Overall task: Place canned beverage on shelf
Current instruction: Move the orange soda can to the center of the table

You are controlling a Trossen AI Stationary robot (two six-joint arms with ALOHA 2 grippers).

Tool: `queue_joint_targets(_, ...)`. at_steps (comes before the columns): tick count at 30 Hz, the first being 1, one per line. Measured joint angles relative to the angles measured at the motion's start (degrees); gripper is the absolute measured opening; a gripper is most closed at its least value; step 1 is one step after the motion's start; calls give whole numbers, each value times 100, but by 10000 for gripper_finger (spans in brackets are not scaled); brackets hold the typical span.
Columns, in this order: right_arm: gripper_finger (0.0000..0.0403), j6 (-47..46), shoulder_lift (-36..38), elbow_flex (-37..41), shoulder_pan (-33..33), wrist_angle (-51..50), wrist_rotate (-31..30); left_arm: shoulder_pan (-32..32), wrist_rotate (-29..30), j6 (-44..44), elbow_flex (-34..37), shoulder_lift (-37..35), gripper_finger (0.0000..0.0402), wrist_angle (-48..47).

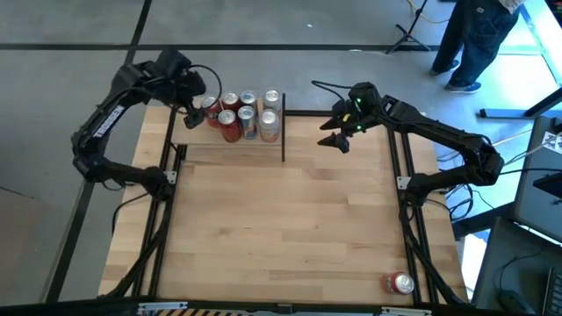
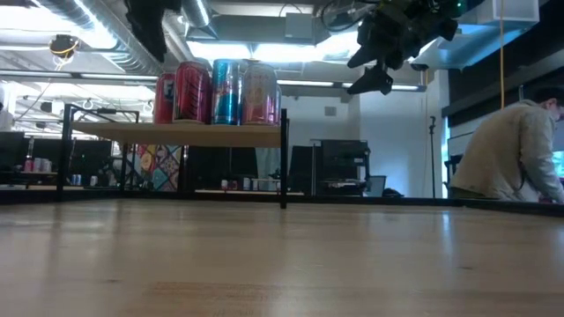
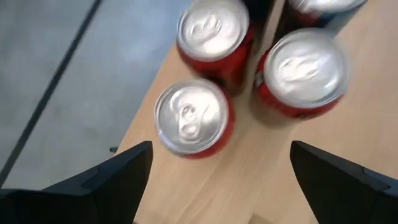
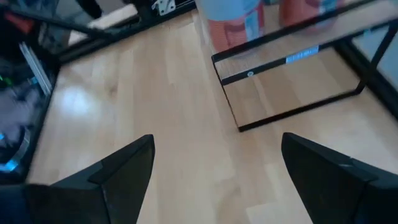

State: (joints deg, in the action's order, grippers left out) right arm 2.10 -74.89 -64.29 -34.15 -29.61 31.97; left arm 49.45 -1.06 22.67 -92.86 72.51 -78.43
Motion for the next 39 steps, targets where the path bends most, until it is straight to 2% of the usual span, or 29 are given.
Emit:
queue_joint_targets(3, 340, -354, 0, -3, 3, 2, 13, -202, -192, -365, 0, -262, 366, 226)
queue_joint_targets(7, 340, -810, 0, -175, 123, -7, -56, -425, -1025, -846, 0, -591, 366, 610)
queue_joint_targets(13, 340, -945, 0, -719, 812, -115, -972, -812, -2131, -1396, -2, -904, 366, 1079)
queue_joint_targets(17, 340, -1525, 0, -1056, 1261, -835, -1229, -1163, -2532, -1663, -2, -982, 367, 1191)
queue_joint_targets(20, 340, -2080, 1, -1287, 1705, -1693, -1246, -1549, -2599, -1698, 33, -985, 366, 1294)
queue_joint_targets(28, 340, -3482, 69, -1364, 3560, -3401, -1482, -2789, -2332, -2692, 604, -986, 366, 2282)
queue_joint_targets(34, 340, -4249, 77, -1364, 5132, -3948, -2118, -4214, -964, -3635, 949, -906, 366, 3307)
queue_joint_targets(39, 340, -5016, 79, -1364, 6371, -3956, -2388, -5070, 14, -4225, 1067, -595, 366, 3853)
